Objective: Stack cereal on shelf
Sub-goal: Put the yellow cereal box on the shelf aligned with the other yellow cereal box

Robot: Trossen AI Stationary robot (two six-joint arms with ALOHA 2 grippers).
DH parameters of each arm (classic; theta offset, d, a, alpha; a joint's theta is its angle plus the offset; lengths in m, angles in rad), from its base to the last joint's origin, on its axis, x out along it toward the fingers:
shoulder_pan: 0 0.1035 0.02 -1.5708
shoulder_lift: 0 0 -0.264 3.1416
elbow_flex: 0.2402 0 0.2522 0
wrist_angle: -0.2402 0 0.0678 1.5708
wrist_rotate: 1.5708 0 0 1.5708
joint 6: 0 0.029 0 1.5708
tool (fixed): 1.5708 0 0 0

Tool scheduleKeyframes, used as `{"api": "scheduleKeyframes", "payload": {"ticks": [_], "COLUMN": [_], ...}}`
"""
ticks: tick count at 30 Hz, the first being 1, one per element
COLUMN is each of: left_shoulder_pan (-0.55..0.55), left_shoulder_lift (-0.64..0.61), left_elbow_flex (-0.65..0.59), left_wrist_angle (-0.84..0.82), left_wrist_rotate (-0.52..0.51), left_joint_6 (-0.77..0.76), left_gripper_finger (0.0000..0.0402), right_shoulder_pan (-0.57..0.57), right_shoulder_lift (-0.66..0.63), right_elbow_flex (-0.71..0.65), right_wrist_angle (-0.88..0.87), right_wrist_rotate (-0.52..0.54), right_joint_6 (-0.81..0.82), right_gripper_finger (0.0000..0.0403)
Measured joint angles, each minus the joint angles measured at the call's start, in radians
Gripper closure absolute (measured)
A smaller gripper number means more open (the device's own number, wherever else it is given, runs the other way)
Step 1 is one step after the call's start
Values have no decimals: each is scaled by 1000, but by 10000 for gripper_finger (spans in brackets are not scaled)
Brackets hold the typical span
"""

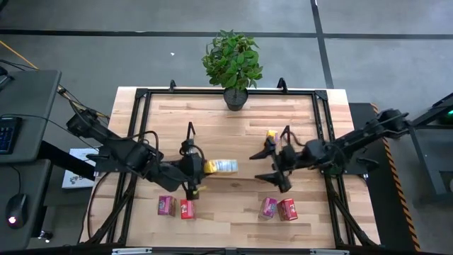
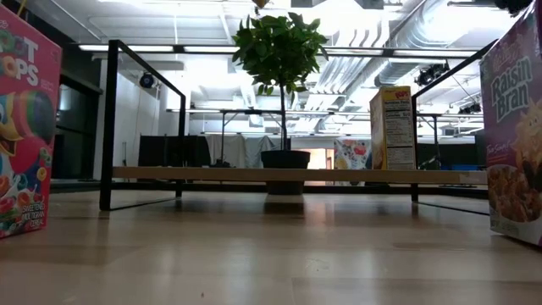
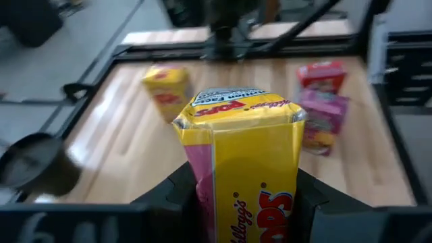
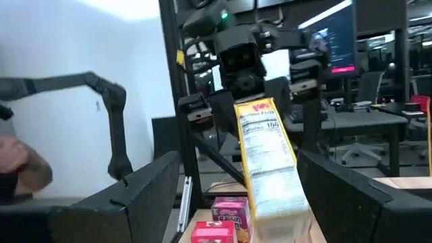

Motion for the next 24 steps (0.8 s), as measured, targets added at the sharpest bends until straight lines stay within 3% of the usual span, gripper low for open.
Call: {"api": "scheduleKeyframes", "payload": {"ticks": [5, 10, 13, 17, 24], "left_shoulder_pan": [-7, -27, -42, -42, -47], "left_shoulder_lift": [-3, -3, -5, -4, -4], "left_elbow_flex": [-63, -114, -140, -183, -255], "left_wrist_angle": [47, 43, 52, 47, 105], "left_wrist_rotate": [64, 54, 24, -41, -57], "left_joint_6": [47, 24, -3, -62, -86], "left_gripper_finger": [278, 278, 278, 278, 278], "right_shoulder_pan": [17, 16, 15, 15, 14], "right_shoulder_lift": [130, 212, 271, 352, 443], "right_elbow_flex": [137, 310, 411, 505, 577], "right_wrist_angle": [-107, -516, -674, -734, -768], "right_wrist_rotate": [19, 142, 203, 201, 224], "right_joint_6": [-95, -133, -90, -96, -91], "right_gripper_finger": [110, 110, 110, 110, 110]}}
